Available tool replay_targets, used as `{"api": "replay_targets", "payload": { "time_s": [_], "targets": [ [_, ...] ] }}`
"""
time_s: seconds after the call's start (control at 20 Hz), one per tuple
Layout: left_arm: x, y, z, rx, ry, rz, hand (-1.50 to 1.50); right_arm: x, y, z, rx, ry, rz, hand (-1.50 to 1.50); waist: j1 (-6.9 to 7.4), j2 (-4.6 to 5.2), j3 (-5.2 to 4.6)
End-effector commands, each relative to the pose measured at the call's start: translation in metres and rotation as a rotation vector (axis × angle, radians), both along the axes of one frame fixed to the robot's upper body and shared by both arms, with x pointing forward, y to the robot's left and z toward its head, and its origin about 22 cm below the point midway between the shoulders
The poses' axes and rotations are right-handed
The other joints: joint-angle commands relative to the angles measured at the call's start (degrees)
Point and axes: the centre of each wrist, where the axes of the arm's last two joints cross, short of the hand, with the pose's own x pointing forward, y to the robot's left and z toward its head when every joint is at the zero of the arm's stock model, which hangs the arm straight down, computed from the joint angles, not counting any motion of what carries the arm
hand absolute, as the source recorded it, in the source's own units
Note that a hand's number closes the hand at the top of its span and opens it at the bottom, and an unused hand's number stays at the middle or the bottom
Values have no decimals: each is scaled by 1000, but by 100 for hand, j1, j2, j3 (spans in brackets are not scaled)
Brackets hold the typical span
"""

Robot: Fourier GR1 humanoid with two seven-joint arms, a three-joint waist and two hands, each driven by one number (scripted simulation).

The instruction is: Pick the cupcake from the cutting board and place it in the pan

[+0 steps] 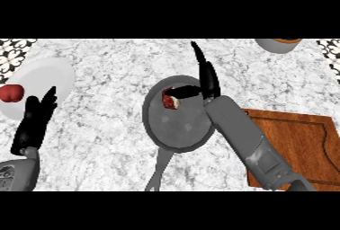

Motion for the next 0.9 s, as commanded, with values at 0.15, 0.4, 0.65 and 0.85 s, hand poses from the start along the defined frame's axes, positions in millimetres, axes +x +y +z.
{"api": "replay_targets", "payload": {
  "time_s": [0.15, 0.4, 0.65, 0.85],
  "targets": [
    [-8, 8, -5, -8, 9, 42, 0, 11, -90, 6, 62, -21, -75, -150, -285, -63, -4],
    [-15, 10, -11, -2, 24, 64, 0, -3, -165, 19, 82, -41, -62, -150, -385, -96, -7],
    [-31, 42, -10, 0, 20, 74, 0, -31, -227, 23, 83, -1, -6, -150, -362, -99, -9],
    [-12, 12, -17, 4, 13, 56, 0, -44, -269, 26, 89, 12, 1, -150, -324, -74, -7]
  ]
}}
